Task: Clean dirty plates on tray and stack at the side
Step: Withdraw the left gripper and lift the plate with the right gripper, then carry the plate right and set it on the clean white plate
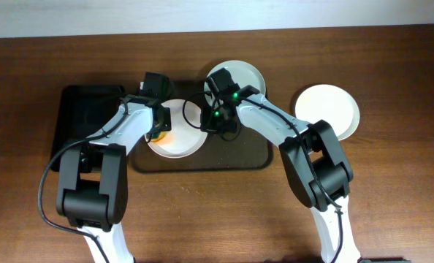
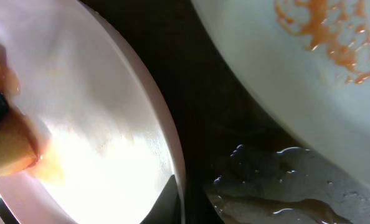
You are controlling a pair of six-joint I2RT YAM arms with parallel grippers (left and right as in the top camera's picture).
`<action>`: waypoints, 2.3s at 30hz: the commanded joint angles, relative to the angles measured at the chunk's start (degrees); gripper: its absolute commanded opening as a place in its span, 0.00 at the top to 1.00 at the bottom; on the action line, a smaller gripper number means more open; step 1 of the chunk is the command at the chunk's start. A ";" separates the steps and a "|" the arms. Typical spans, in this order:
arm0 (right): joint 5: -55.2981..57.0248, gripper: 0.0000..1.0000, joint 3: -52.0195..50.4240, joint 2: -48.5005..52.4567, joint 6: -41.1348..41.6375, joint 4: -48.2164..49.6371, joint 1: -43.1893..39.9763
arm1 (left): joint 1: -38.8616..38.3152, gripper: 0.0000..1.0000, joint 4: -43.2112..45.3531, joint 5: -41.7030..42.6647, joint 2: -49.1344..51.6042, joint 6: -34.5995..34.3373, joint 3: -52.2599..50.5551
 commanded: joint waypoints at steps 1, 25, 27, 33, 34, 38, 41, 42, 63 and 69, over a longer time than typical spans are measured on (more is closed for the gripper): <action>0.55 0.96 0.37 1.18 0.28 -0.11 0.20 | -0.11 0.99 1.95 -4.83 2.43 0.92 -1.16; 17.29 0.96 2.54 -18.45 -6.05 -17.44 0.33 | 3.65 0.99 -5.64 7.26 -8.26 -3.48 5.07; 30.53 0.96 2.54 -23.61 -7.39 -21.27 1.49 | 5.22 0.99 -5.60 9.46 -8.26 -4.20 5.07; 71.52 0.96 2.23 -26.91 -6.91 -22.71 14.62 | 7.89 0.99 -4.35 14.21 -8.22 -4.50 5.07; 80.56 0.96 2.10 -26.91 -4.74 -22.75 17.84 | 7.89 0.99 -4.33 14.25 -8.22 -4.50 5.07; 98.18 0.96 2.10 -26.91 -3.56 -22.62 24.59 | 7.89 0.99 -4.33 15.80 -8.22 -4.52 5.07; 105.31 0.96 2.08 -26.91 -3.56 -22.62 27.93 | 7.89 0.99 -4.33 16.59 -8.22 -4.52 5.07; 106.75 0.96 2.10 -26.91 -3.56 -22.62 28.76 | 7.89 0.99 -4.33 16.81 -8.22 -4.52 5.07; 35.30 0.96 1.09 -28.41 -2.47 -33.24 -29.59 | 7.89 0.99 -4.33 16.76 -8.22 -4.50 5.07; 33.62 0.96 -0.33 -18.10 -6.40 -27.28 -42.75 | 7.89 0.99 -4.33 16.76 -8.22 -4.50 5.07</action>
